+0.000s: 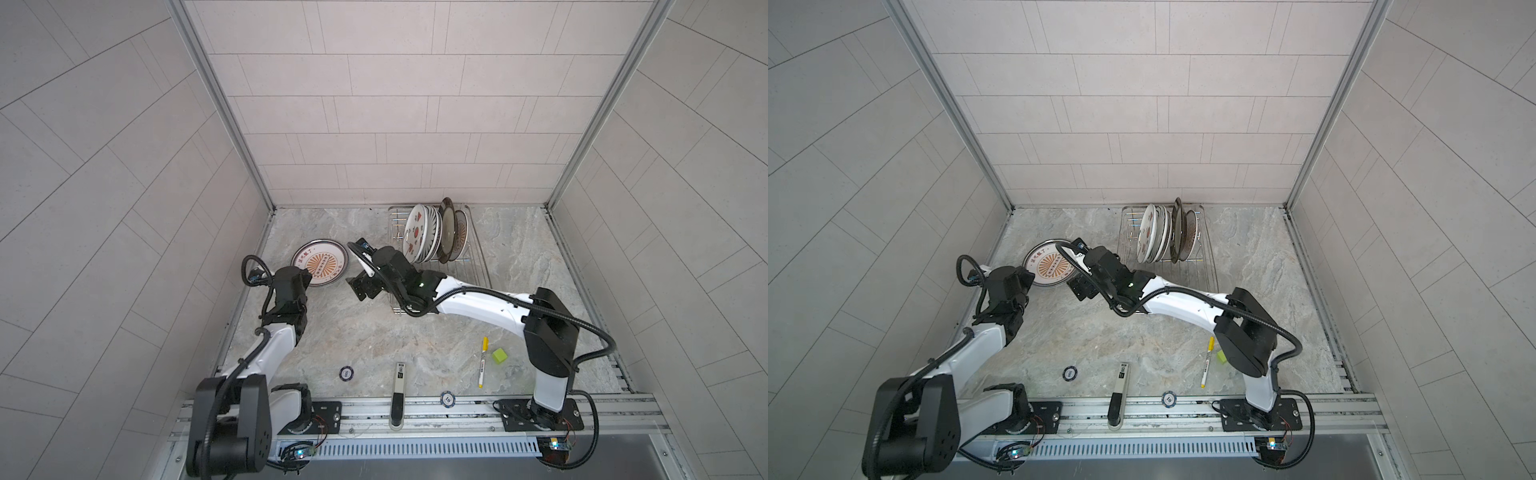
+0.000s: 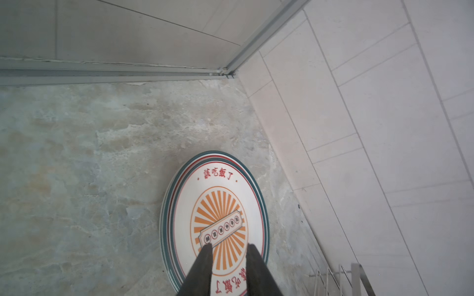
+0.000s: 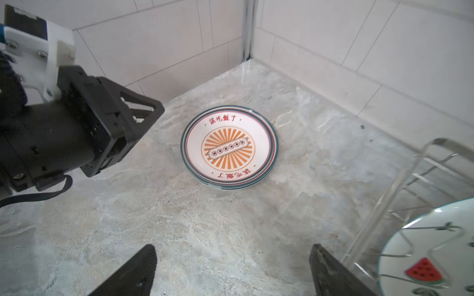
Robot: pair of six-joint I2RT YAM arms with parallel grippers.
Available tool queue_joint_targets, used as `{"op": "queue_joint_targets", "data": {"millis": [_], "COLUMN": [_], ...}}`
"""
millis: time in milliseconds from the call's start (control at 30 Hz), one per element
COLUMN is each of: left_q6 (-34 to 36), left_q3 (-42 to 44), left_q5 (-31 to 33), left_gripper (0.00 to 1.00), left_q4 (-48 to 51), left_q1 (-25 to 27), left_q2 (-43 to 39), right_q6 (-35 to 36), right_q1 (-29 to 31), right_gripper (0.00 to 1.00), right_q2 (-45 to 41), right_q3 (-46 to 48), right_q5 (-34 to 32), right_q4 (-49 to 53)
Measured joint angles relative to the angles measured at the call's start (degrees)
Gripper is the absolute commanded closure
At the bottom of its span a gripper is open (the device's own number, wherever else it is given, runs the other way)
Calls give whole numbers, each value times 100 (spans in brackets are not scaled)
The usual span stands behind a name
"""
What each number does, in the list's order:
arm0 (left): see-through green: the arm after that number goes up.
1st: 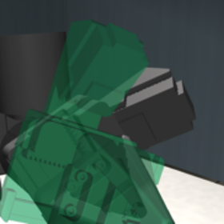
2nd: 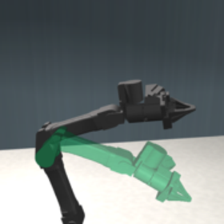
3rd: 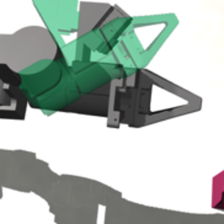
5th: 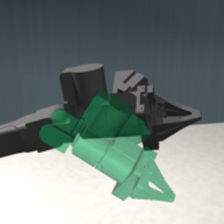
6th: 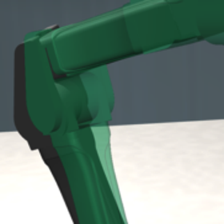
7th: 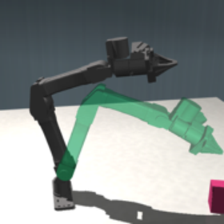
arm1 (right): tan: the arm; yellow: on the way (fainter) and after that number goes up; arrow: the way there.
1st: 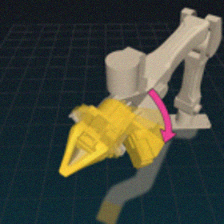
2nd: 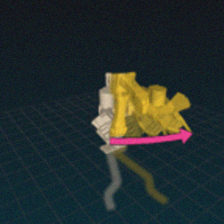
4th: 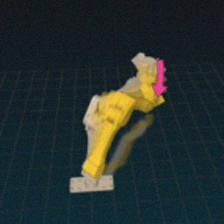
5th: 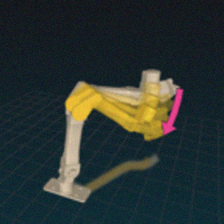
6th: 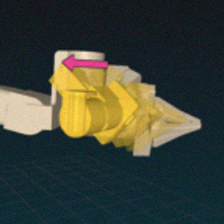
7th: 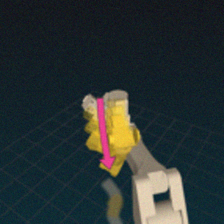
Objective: Unload the plates from the dish rack
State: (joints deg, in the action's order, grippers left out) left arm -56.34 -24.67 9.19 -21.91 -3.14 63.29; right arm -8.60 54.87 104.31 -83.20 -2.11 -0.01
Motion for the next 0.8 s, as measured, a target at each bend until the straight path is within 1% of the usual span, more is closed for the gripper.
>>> {"op": "queue_joint_targets", "data": {"millis": [67,133,167,200,267,333,367,467,533,633,800], "left_q6": [229,413,529,673,964,1244,1335,1537,1639,1838,2072], "left_q3": [192,358,428,483,511,507,505,450,393,299,219], "left_q5": [-332,-610,-745,-855,-1029,-1239,-1388,-1777,-1937,-2079,-2192], "left_gripper": [74,69,62,53,44,24,16,2,0,0,0], "left_q4": [-177,-275,-310,-332,-363,-433,-455,-474,-452,-417,-634], "left_q1": [26,81,136,219,466,671,772,981,1187,1729,2667], "left_q2": [-354,-682,-857,-1027,-1322,-1565,-1670,-1794,-1838,-2000,-2050], "right_q6": [68,109,114,111,83,2,-44,-223,-378,-516,-597], "right_q1": [-2,-4,-4,-9,-46,-133,-223,-656,-979,-1351,-1547], "right_gripper": [4,4,3,2,1,0,0,0,0,1,17], "right_q2": [-400,-813,-1025,-1237,-1670,-2092,-2280,-2704,-2922,-3119,-2977], "right_q3": [286,634,828,1036,1515,1932,2083,2269,2315,2188,1488], "right_q5": [-142,-319,-433,-553,-793,-1016,-1115,-1233,-1235,-1274,-1237], "right_q4": [-81,-232,-313,-400,-621,-686,-673,-575,-531,-157,682]}}
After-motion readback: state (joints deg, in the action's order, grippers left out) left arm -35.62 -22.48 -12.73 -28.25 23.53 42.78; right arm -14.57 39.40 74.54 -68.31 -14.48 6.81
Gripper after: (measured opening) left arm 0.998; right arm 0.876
